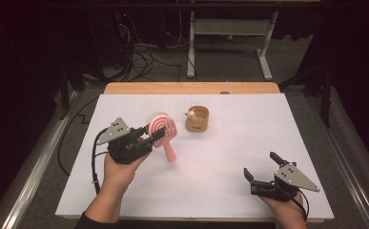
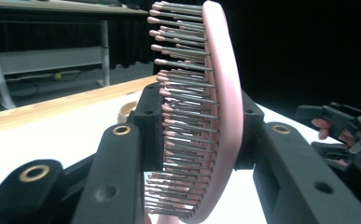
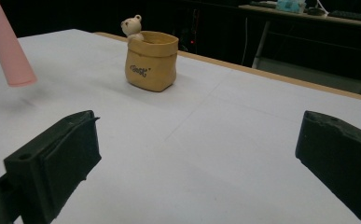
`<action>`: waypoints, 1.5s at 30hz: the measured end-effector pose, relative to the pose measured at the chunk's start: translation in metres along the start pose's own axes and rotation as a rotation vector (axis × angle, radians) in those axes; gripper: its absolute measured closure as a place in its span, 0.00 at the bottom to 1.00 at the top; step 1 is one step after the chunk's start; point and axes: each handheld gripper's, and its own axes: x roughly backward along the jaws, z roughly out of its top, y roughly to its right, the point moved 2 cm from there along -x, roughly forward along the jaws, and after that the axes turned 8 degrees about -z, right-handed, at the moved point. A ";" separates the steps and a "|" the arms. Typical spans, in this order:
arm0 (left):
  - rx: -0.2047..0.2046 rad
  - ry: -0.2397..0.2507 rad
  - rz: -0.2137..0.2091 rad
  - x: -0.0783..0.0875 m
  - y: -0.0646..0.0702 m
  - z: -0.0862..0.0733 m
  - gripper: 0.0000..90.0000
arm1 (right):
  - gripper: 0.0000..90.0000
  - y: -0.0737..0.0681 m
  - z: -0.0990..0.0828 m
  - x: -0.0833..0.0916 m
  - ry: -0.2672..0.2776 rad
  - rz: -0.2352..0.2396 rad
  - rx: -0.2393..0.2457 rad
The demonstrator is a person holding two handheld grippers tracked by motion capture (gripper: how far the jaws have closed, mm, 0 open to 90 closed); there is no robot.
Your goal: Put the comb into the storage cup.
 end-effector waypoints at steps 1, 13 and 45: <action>0.001 0.003 0.006 0.002 -0.002 0.000 0.70 | 0.00 0.002 -0.001 0.001 0.000 -0.003 0.001; 0.011 0.028 0.038 0.022 -0.010 -0.002 0.70 | 0.00 0.019 -0.013 0.010 -0.016 -0.026 -0.049; 0.019 0.060 0.029 -0.003 -0.007 0.008 0.70 | 0.00 0.015 -0.010 -0.001 0.001 -0.013 -0.047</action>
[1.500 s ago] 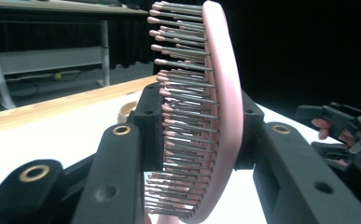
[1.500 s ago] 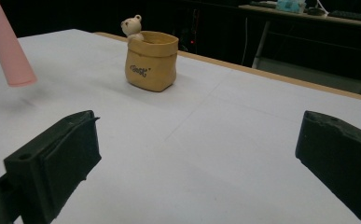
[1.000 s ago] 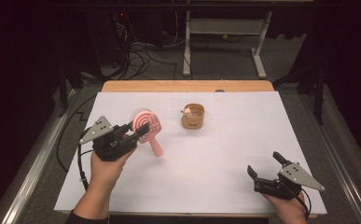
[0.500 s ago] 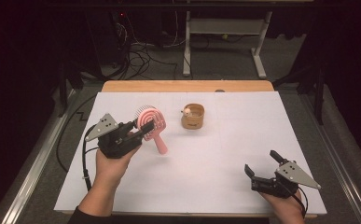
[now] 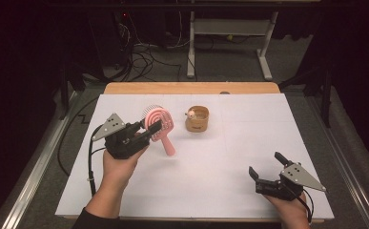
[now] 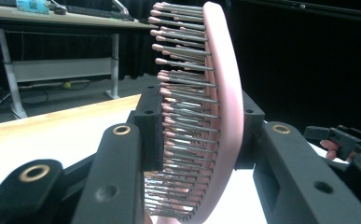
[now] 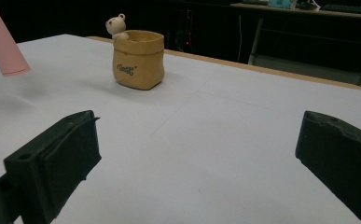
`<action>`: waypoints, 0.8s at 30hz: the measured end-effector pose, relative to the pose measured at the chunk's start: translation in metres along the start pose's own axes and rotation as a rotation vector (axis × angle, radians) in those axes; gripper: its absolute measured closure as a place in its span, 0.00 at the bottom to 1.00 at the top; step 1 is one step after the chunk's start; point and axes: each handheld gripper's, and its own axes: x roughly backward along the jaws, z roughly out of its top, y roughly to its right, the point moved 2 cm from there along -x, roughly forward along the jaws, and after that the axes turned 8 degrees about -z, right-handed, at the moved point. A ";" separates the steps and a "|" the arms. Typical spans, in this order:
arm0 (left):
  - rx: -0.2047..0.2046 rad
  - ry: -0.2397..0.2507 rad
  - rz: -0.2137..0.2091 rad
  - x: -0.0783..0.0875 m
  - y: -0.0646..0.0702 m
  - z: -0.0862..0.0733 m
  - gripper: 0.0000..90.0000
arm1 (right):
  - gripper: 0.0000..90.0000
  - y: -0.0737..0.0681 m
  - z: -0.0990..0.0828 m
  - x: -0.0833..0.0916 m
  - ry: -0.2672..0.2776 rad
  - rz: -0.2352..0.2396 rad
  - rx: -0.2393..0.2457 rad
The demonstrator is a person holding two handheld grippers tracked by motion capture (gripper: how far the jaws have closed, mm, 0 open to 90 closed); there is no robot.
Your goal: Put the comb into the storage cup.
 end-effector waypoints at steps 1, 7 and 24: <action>0.001 0.001 0.001 -0.001 0.000 0.000 0.70 | 0.00 0.000 0.000 0.000 -0.001 0.000 -0.002; -0.007 -0.003 -0.002 -0.007 0.001 0.003 0.70 | 0.00 0.000 0.001 0.000 0.005 -0.003 0.004; -0.039 0.000 -0.029 -0.027 0.014 0.016 0.70 | 0.00 -0.003 0.002 0.000 0.011 0.007 0.015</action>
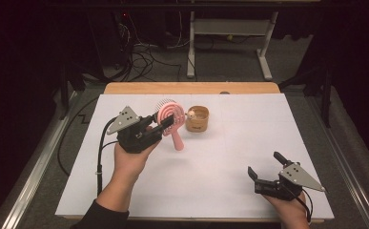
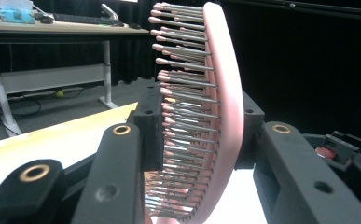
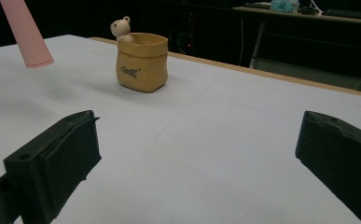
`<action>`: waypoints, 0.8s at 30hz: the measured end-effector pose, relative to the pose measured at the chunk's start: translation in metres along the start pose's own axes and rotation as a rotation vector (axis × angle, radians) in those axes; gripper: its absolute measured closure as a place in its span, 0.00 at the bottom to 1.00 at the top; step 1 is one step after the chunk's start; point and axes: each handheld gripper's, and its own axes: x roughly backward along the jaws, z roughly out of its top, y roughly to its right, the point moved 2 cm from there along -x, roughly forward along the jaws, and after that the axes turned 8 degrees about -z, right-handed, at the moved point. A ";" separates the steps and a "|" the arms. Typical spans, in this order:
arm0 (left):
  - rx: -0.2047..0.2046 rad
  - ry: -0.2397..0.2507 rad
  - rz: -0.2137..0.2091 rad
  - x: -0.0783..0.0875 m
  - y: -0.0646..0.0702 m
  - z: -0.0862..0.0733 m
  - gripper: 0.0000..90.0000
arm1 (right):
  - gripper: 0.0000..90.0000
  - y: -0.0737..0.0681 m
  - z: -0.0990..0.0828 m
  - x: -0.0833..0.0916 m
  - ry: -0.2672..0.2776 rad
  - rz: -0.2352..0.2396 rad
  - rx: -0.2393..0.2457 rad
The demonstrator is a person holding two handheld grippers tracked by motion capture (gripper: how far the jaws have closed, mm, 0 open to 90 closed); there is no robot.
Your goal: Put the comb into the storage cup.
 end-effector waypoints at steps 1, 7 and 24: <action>-0.002 0.001 0.001 -0.001 0.000 0.001 0.70 | 0.00 0.000 0.000 0.000 -0.001 0.001 0.000; -0.006 0.002 -0.006 -0.006 0.003 0.005 0.70 | 0.00 0.000 0.001 0.001 0.003 -0.001 0.002; -0.036 -0.002 -0.008 -0.020 0.009 0.022 0.70 | 0.00 0.000 0.001 0.002 0.009 0.002 -0.004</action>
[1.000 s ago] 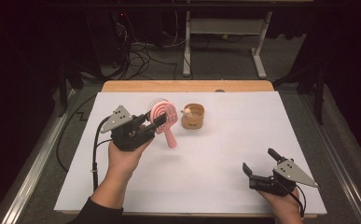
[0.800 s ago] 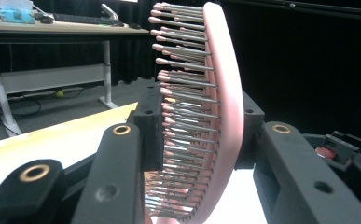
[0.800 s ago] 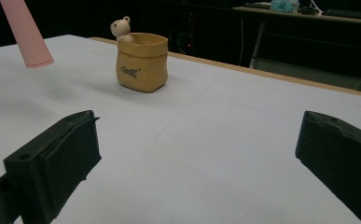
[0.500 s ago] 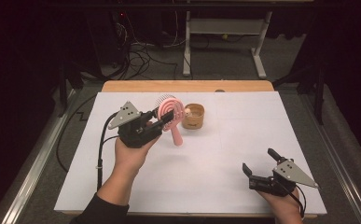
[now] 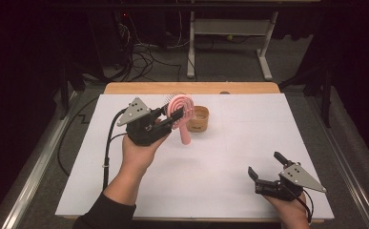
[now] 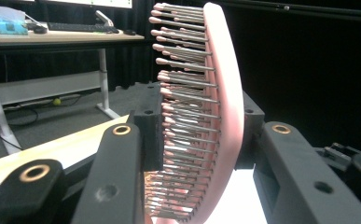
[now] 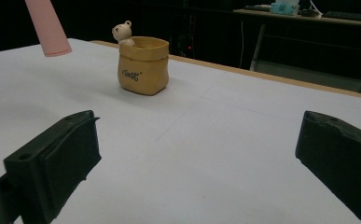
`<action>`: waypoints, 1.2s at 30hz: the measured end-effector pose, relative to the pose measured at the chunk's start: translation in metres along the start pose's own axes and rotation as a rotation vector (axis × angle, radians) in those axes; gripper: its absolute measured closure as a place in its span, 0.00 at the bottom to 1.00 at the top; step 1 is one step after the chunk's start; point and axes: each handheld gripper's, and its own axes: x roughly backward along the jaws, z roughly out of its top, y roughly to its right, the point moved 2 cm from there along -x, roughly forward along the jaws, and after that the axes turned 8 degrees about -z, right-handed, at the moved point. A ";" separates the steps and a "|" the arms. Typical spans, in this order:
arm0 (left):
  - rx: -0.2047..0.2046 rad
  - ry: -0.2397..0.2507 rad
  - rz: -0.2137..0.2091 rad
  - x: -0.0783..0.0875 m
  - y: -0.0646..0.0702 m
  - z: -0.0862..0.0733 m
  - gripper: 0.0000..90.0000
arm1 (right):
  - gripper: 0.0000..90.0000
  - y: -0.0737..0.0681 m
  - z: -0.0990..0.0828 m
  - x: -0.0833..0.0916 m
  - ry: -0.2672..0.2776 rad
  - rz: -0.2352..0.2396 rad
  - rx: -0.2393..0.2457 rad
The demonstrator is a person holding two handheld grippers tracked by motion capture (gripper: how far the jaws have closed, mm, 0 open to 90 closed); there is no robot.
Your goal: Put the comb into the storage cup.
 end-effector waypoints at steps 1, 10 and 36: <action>-0.002 0.001 -0.002 -0.002 0.000 0.002 0.70 | 0.00 0.000 0.000 0.000 -0.001 0.000 -0.003; -0.014 0.009 -0.004 -0.007 0.003 0.012 0.70 | 0.00 0.000 0.000 0.001 0.000 0.002 -0.009; -0.005 0.041 0.003 -0.042 -0.010 0.029 0.70 | 0.00 0.003 0.003 0.006 0.024 -0.006 -0.018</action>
